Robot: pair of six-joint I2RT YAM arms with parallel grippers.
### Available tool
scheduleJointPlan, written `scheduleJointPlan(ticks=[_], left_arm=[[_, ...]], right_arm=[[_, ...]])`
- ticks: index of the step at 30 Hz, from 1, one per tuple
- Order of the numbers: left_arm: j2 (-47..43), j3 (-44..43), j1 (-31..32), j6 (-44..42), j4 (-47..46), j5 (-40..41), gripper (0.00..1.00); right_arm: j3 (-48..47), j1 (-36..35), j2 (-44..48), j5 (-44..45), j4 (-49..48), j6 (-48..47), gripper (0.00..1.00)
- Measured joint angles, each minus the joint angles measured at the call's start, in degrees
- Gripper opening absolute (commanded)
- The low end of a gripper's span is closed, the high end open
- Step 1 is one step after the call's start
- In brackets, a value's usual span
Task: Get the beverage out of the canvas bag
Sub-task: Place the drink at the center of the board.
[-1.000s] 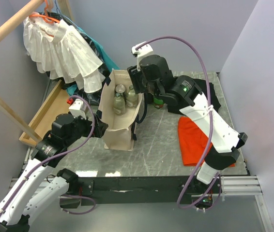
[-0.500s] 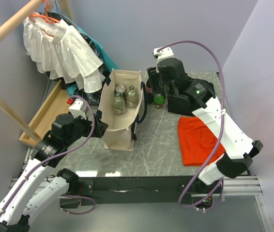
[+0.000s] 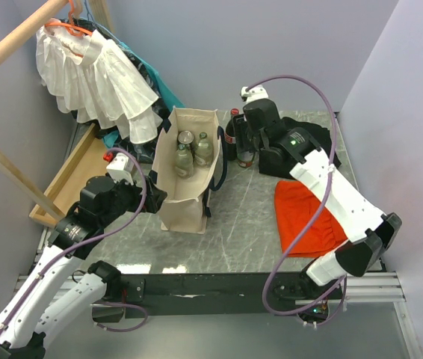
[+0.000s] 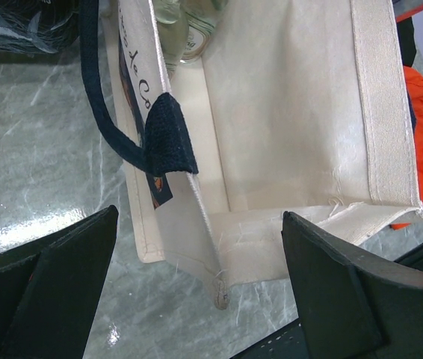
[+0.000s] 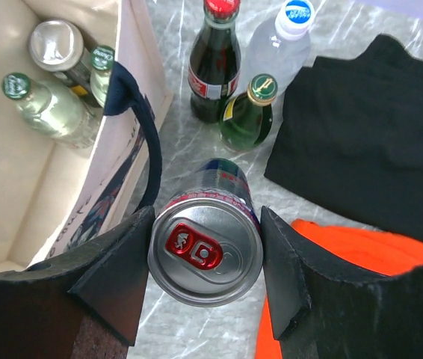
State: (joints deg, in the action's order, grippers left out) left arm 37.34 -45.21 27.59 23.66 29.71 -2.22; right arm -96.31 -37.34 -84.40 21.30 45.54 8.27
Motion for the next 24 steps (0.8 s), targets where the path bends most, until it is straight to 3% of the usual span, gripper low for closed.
scheduleJointPlan(ticks=[24], left_arm=[[-0.37, 0.00, 0.37, 0.04, 0.04, 1.25, 0.96]], right_arm=[[0.85, 3.26, -14.21, -4.98, -8.68, -0.72, 0.00]])
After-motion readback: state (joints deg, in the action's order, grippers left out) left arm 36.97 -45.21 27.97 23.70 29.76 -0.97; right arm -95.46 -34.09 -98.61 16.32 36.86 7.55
